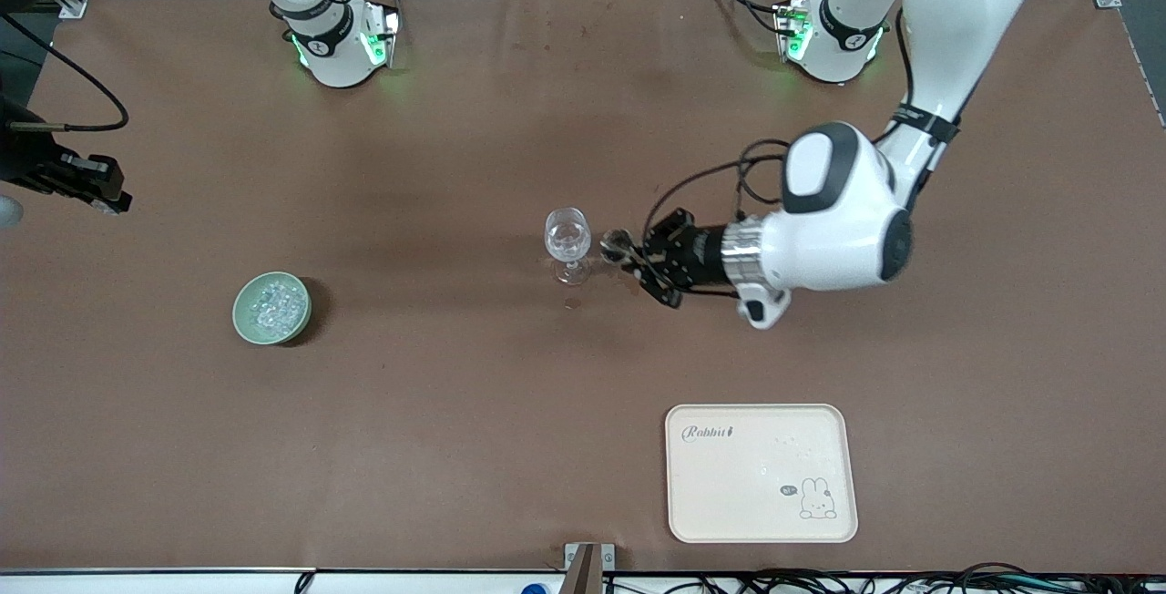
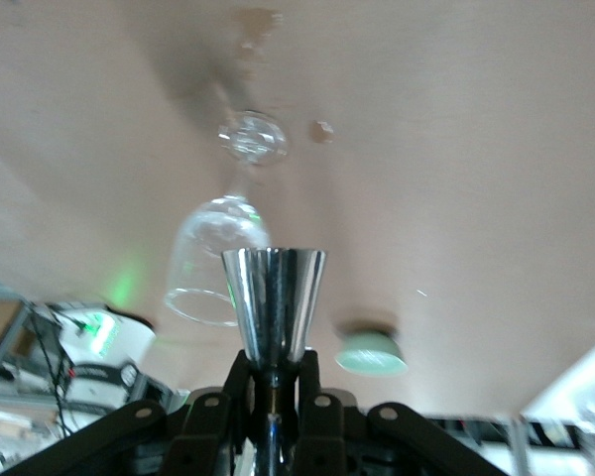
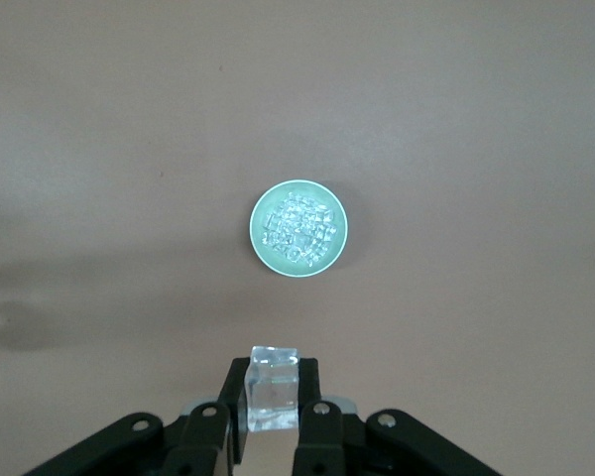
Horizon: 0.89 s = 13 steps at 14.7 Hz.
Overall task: Pour wine and add ice with both arms
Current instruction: 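Carry the jigger toward the tray while the right gripper brings the ice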
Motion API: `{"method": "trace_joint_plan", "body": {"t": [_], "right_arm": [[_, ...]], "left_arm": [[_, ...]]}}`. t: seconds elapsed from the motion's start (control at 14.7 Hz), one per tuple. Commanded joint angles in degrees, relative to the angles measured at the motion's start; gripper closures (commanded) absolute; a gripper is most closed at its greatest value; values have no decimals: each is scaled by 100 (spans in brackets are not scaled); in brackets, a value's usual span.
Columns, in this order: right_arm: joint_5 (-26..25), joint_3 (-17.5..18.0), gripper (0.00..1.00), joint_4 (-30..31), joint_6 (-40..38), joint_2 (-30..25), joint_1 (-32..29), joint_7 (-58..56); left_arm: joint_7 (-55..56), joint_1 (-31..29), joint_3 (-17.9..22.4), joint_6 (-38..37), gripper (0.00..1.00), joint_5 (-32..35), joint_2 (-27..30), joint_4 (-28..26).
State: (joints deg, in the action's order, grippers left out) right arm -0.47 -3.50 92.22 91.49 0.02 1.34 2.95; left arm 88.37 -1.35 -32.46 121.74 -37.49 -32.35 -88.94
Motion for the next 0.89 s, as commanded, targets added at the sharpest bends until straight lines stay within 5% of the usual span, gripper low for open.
{"method": "trace_joint_plan", "body": {"t": [0.0, 0.48, 0.82], "right_arm": [[91, 16, 93, -81, -17, 59, 50, 101], [249, 25, 94, -90, 571, 516, 1305, 1829], [232, 25, 95, -880, 625, 1393, 2597, 4017]], "left_arm": [[-338, -452, -50, -133, 99, -407, -656, 683], [-1364, -1463, 3, 121, 99, -1258, -1931, 1449], [-2858, -1834, 55, 219, 99, -2480, -2583, 1485]]}}
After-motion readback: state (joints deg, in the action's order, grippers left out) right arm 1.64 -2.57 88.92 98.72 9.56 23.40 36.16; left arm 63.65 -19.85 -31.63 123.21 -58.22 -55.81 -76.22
